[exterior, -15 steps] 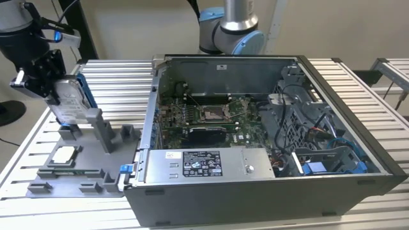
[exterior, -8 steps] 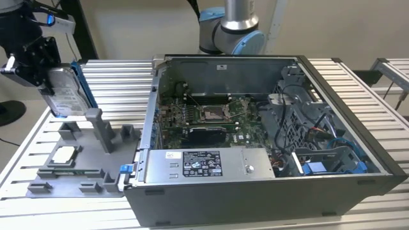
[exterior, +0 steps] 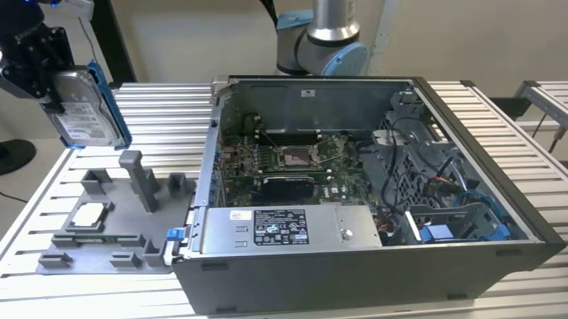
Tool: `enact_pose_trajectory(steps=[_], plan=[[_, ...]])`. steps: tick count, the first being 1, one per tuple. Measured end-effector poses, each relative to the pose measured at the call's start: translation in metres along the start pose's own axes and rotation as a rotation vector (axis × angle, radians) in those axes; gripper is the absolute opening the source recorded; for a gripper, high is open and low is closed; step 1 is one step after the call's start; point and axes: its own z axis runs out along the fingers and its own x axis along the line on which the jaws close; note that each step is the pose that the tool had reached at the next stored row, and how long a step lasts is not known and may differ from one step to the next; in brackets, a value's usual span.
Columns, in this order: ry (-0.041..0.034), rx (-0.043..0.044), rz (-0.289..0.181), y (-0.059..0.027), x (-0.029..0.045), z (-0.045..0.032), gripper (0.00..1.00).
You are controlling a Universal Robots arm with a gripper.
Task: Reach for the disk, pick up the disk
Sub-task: 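Pick up the disk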
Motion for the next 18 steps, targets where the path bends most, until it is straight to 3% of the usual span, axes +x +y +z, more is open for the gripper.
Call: enact_pose_trajectory(steps=[18], plan=[[-0.0001, 0.0001, 0.000, 0.0002, -0.0036, -0.0816, 0.00]])
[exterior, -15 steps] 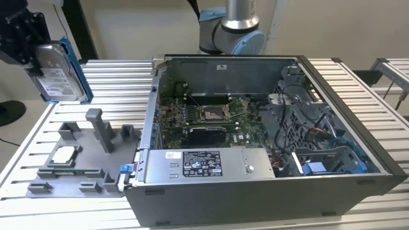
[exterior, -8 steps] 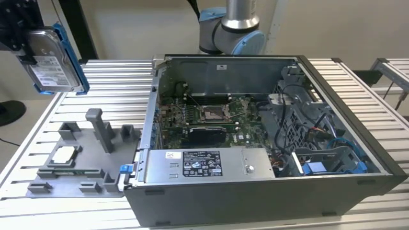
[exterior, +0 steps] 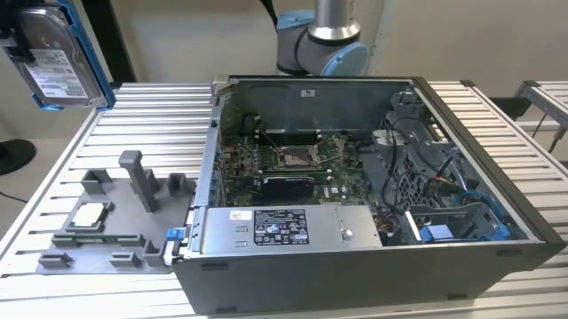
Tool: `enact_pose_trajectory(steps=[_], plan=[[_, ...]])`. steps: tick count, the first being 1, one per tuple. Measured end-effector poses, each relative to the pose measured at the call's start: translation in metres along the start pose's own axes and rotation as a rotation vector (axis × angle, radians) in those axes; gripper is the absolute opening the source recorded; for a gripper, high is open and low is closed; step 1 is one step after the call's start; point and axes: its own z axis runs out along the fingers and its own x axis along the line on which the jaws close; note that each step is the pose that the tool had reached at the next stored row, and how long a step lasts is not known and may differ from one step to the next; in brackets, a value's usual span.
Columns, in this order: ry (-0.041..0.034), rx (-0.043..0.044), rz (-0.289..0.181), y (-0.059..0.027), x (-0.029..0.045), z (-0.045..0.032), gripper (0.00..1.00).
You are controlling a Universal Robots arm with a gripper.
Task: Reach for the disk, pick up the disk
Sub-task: 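Pick up the disk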
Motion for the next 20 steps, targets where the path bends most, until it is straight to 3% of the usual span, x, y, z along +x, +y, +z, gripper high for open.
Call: enact_pose_trajectory(steps=[2, 9, 20], plan=[[0.0001, -0.0001, 0.000, 0.0000, -0.0004, -0.0088, 0.00], [-0.0002, -0.0001, 0.000, -0.0035, -0.0011, -0.0152, 0.00], [0.0000, -0.0012, 0.000, -0.0490, -0.0064, -0.0197, 0.00]])
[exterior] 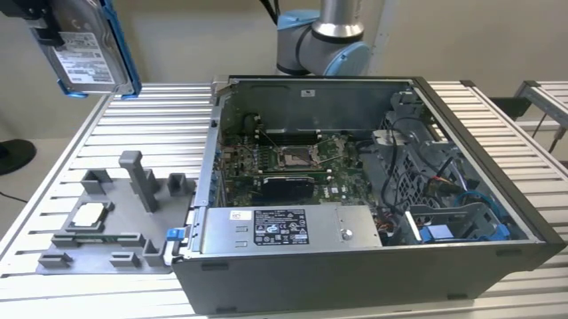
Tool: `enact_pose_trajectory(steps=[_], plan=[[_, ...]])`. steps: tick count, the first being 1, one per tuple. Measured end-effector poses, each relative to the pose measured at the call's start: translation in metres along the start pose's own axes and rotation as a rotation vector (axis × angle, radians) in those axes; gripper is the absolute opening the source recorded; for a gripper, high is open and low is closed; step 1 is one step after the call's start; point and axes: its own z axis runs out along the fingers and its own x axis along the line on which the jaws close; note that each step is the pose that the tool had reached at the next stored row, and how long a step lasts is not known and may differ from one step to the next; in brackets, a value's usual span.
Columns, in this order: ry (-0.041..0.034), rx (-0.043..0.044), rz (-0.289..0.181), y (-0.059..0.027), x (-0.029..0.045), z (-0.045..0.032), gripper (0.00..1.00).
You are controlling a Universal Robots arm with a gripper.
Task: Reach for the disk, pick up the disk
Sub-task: 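Pick up the disk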
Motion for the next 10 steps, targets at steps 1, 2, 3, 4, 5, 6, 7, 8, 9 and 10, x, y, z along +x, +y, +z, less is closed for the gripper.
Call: enact_pose_trajectory(steps=[1, 2, 3, 4, 5, 6, 7, 8, 9, 10], plan=[[0.0000, -0.0005, 0.000, -0.0045, -0.0005, 0.0001, 0.00], [0.0000, -0.0007, 0.000, -0.0091, -0.0010, 0.0002, 0.00], [0.0002, -0.0012, 0.000, -0.0136, -0.0015, 0.0003, 0.00], [0.0001, -0.0015, 0.000, -0.0181, -0.0019, 0.0006, 0.00], [0.0002, -0.0020, 0.000, -0.0223, -0.0022, 0.0007, 0.00], [0.0001, -0.0030, 0.000, -0.0251, -0.0022, 0.0009, 0.00], [0.0005, -0.0045, 0.000, -0.0270, -0.0019, 0.0009, 0.00], [0.0007, -0.0056, 0.000, -0.0291, -0.0014, 0.0013, 0.00], [0.0006, -0.0062, 0.000, -0.0313, -0.0013, 0.0020, 0.00], [0.0001, -0.0068, 0.000, -0.0340, -0.0012, 0.0030, 0.00]])
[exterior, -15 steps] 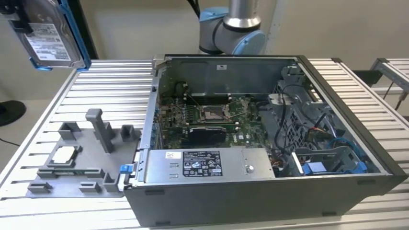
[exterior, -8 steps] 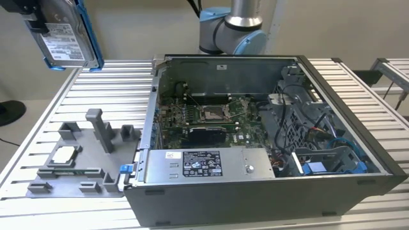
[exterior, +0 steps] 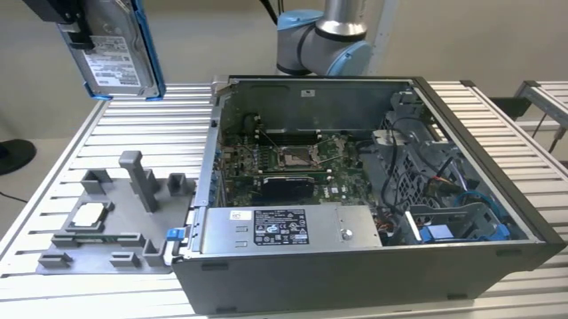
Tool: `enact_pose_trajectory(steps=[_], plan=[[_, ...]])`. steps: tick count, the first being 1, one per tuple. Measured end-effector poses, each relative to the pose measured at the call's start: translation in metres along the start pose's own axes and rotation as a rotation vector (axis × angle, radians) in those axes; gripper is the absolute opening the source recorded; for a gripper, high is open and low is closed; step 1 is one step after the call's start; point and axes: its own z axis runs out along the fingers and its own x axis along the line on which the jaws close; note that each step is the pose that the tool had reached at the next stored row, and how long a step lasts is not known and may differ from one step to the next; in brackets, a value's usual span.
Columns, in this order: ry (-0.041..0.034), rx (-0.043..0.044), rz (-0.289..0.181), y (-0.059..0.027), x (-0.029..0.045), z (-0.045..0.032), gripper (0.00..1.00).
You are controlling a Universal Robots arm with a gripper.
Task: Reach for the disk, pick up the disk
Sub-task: 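Pick up the disk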
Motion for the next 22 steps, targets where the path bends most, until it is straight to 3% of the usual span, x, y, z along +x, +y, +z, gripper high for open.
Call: enact_pose_trajectory(steps=[9, 22], plan=[[-0.0026, -0.0003, 0.000, -0.0368, -0.0017, 0.0089, 0.00], [-0.0025, -0.0004, 0.000, -0.0887, -0.0066, 0.0134, 0.00]])
